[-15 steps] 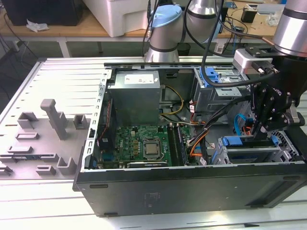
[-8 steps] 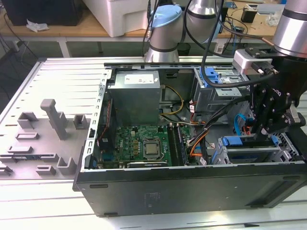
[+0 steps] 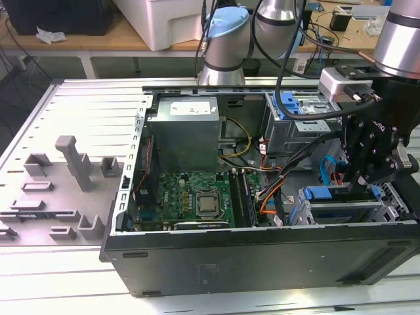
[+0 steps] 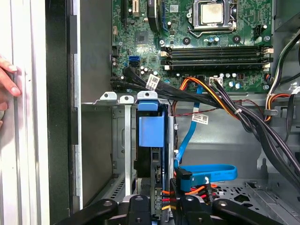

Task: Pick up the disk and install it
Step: 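Insert the first disk wire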

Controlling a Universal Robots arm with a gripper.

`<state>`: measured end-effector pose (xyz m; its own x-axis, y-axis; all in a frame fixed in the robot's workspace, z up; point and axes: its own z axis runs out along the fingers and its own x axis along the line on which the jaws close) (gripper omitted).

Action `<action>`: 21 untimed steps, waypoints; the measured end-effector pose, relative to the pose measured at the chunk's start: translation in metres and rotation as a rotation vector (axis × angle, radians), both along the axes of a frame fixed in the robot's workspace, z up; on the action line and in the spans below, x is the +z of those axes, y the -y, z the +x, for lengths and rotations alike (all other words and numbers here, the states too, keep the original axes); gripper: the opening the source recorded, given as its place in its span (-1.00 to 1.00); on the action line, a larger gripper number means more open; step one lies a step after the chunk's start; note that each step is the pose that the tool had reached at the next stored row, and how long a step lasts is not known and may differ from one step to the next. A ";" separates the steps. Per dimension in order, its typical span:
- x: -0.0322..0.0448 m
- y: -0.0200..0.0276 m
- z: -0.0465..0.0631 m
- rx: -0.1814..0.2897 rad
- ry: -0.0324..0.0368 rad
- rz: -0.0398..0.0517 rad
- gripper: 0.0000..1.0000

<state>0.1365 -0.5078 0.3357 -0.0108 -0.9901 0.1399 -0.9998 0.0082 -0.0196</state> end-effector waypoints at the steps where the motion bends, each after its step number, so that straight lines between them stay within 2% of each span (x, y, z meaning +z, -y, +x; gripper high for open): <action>1: 0.0000 0.0000 0.000 0.000 0.0000 0.0000 -0.40; 11: 0.0000 0.0000 0.000 0.000 0.0001 0.0003 -0.40; 12: 0.0092 0.0000 0.000 0.000 0.0000 -0.0024 -0.40; 13: 0.0270 0.0000 0.000 0.000 0.0000 -0.0027 -0.40; 14: 0.0344 0.0001 0.000 0.000 0.0001 -0.0029 -0.40; 21: 0.0466 0.0002 0.000 0.000 0.0000 -0.0029 -0.40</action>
